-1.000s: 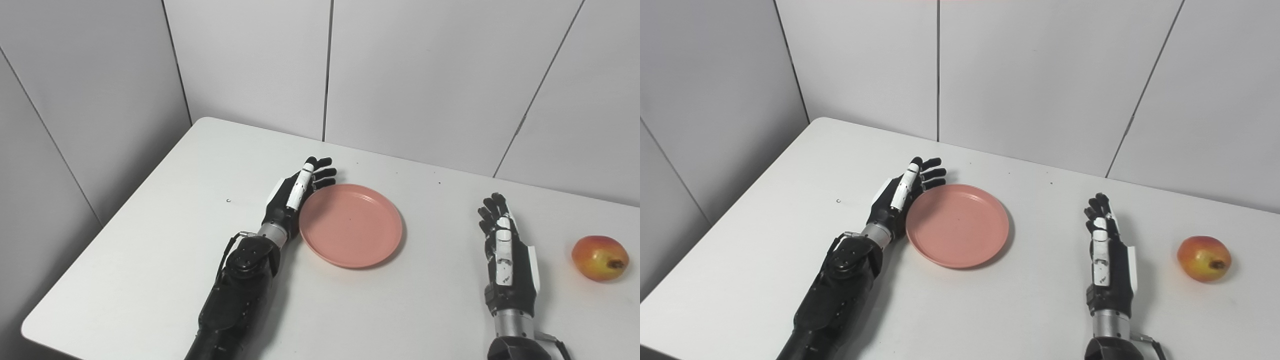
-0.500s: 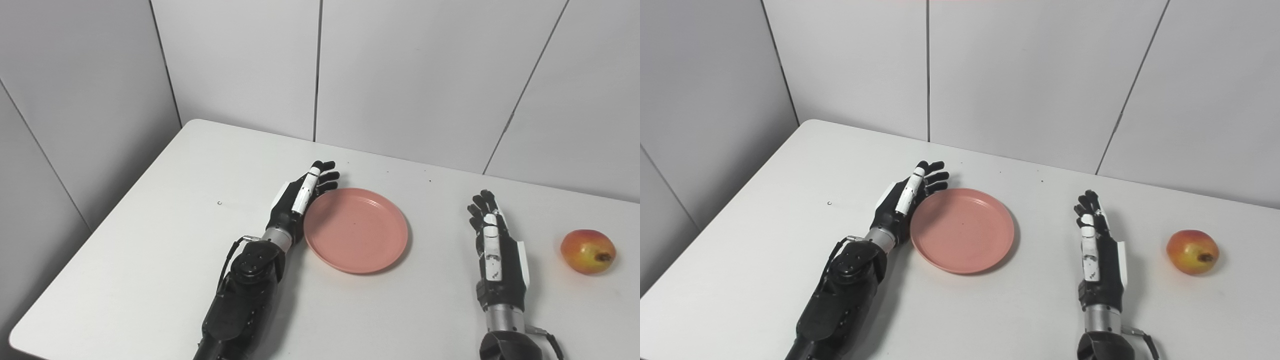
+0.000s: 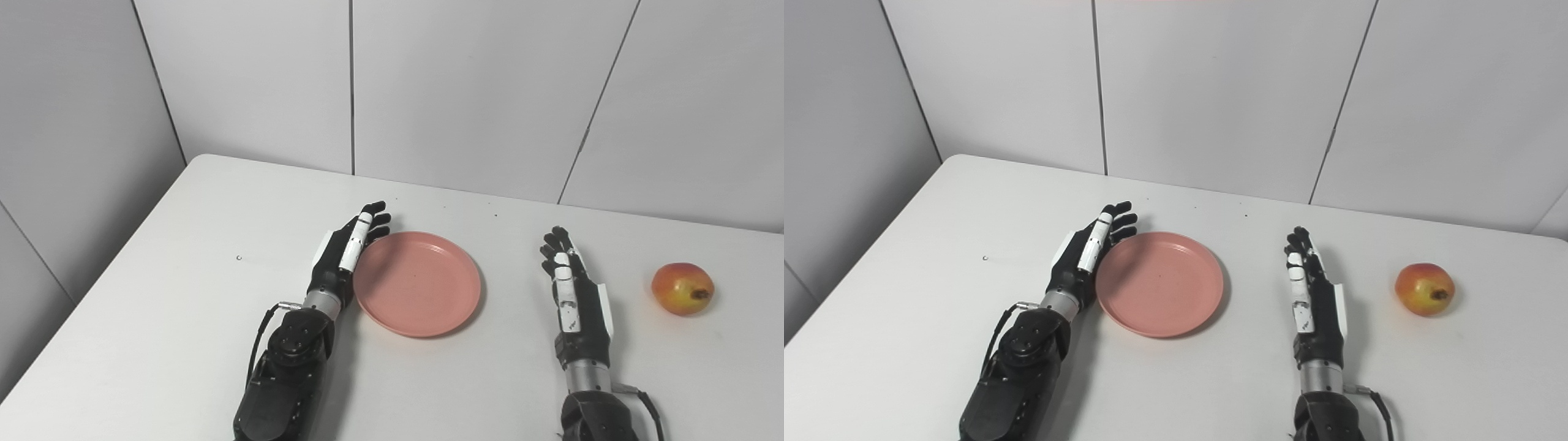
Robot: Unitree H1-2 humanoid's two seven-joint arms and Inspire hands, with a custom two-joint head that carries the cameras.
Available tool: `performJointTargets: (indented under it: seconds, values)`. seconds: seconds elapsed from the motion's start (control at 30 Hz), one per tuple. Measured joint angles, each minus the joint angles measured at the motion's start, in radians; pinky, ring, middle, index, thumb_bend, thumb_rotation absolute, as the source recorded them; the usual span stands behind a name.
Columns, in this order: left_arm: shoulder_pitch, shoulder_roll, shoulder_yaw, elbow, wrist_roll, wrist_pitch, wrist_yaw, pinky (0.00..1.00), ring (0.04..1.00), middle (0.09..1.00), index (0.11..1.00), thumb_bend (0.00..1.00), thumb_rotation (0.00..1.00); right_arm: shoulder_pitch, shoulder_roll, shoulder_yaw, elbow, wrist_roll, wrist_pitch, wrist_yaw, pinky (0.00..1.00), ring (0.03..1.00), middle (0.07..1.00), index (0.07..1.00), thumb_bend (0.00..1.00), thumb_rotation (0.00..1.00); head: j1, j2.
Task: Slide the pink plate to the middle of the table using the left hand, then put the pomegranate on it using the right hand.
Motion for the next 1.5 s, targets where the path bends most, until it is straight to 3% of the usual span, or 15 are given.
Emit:
performJointTargets:
  seconds: [0.4, 0.6, 1.23, 1.5]
  values:
    - [0.012, -0.023, -0.019, -0.005, 0.033, -0.006, 0.021, 0.86, 0.853, 0.857, 0.855, 0.35, 1.00, 0.001, 0.018, 0.007, 0.001, -0.043, 0.003, -0.007, 0.94, 0.918, 0.907, 0.902, 0.63, 0.97, -0.069, -0.003]
    - [0.020, -0.013, -0.045, -0.008, 0.039, -0.016, 0.008, 0.86, 0.877, 0.880, 0.874, 0.39, 1.00, -0.001, 0.029, 0.008, 0.007, -0.053, 0.002, -0.023, 0.93, 0.912, 0.905, 0.902, 0.64, 0.97, -0.084, -0.005]
    - [0.040, -0.039, -0.068, -0.028, 0.038, -0.019, -0.004, 0.88, 0.897, 0.897, 0.886, 0.41, 1.00, -0.003, 0.032, 0.021, 0.010, -0.061, 0.003, -0.030, 0.92, 0.909, 0.902, 0.898, 0.61, 0.98, -0.126, 0.009]
    - [0.056, -0.037, -0.092, -0.022, 0.040, -0.060, -0.023, 0.88, 0.901, 0.903, 0.892, 0.39, 1.00, -0.003, 0.036, 0.022, 0.011, -0.062, 0.002, -0.033, 0.92, 0.912, 0.904, 0.899, 0.60, 0.99, -0.140, 0.014]
